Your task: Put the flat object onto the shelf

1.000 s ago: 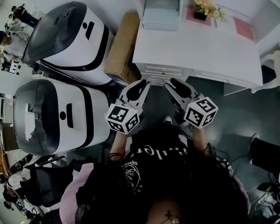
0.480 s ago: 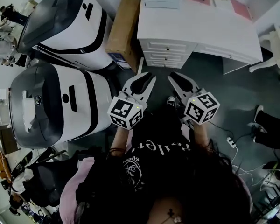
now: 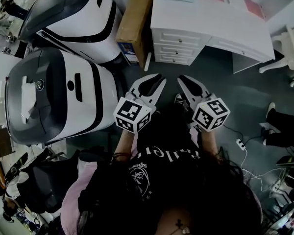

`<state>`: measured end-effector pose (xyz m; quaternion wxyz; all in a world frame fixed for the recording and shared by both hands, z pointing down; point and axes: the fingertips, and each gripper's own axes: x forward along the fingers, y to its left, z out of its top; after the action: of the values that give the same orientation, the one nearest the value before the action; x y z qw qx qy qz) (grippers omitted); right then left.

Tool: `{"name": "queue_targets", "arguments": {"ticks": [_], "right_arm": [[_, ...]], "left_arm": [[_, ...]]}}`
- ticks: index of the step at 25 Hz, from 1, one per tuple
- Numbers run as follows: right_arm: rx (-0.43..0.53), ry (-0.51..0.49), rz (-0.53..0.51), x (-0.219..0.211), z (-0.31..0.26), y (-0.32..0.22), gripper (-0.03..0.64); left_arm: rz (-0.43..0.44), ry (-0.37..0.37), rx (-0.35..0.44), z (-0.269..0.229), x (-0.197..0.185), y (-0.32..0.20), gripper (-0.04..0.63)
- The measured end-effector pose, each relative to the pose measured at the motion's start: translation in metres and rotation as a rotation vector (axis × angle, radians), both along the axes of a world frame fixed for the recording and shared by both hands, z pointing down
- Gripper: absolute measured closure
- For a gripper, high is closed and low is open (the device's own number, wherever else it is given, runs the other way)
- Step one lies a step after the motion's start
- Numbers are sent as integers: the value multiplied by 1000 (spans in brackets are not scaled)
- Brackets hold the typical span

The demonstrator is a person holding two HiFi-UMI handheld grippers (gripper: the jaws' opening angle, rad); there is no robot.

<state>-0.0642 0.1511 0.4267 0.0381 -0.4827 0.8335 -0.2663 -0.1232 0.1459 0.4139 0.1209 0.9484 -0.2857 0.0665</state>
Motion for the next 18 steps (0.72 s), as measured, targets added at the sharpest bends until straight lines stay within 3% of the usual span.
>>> {"name": "queue_targets", "arguments": {"ticks": [4,18], "right_arm": [[3,8,-1,-6,2,15,545],[21,20,47,4,5,54,546]], "left_arm": [[-6,13,-1,2,-9,13,525],[84,21,18,5,13,49,525]]}}
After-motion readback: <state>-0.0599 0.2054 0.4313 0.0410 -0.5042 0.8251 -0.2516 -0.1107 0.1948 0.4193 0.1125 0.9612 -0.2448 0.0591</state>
